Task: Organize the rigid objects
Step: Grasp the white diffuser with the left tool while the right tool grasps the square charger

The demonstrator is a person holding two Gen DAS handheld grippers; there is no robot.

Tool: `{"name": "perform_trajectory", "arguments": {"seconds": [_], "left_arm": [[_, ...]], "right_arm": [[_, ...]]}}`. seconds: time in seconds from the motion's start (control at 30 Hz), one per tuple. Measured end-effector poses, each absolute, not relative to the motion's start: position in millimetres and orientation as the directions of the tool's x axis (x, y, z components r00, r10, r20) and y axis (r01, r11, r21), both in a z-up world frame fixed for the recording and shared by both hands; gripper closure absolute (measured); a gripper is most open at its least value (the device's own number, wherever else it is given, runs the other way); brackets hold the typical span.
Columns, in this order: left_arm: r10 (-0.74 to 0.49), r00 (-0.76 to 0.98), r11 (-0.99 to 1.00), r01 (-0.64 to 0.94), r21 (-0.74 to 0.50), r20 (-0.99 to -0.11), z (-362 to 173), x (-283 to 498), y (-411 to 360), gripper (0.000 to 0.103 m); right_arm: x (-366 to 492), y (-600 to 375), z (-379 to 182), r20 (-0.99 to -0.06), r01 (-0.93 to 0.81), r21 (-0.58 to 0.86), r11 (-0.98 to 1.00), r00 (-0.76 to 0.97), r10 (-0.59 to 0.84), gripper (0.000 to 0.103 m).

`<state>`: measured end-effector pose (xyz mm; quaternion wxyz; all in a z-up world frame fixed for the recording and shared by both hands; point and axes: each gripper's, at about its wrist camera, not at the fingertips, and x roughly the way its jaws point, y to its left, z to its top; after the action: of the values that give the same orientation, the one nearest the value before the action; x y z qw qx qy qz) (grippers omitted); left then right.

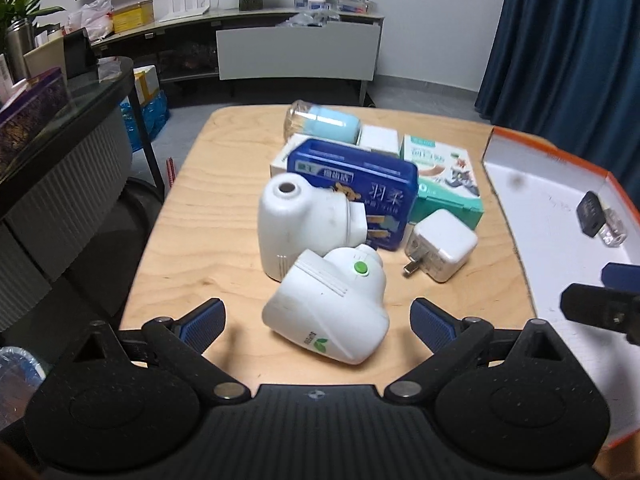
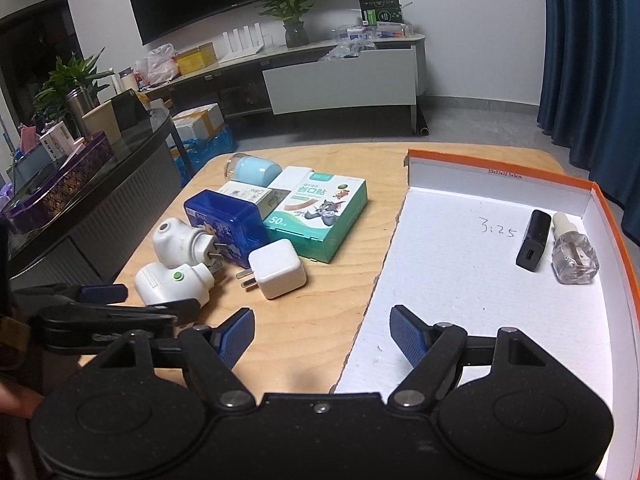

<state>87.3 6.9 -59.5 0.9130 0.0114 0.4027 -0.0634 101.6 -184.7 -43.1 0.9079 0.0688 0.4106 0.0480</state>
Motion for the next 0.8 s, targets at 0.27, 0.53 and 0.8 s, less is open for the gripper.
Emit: {"name": "perform_trajectory", "arguments": {"seconds": [0.27, 0.53, 0.8], "left_arm": [[-0.14, 0.679, 0.987, 0.15, -0.051, -0.72, -67, 92, 10, 0.036], [-0.189, 0.685, 0.981, 0.156, -0.112, -0.704, -55, 76, 22, 0.036], [-0.178, 0.704, 0.984, 0.125, -0.126, -0.688, -44, 72, 32, 0.036]], "right_arm": [[123, -179, -50, -0.748, -0.094, 0.178, 0.98, 0.634, 0.197, 0.015], [166, -155, -66, -0.785, -0.242, 0.151, 0.959, 0.56, 0.265, 0.015], [205, -135, -87, -0.821, -0.289, 0.124, 0.949, 0.508, 0.262, 0.014]]}}
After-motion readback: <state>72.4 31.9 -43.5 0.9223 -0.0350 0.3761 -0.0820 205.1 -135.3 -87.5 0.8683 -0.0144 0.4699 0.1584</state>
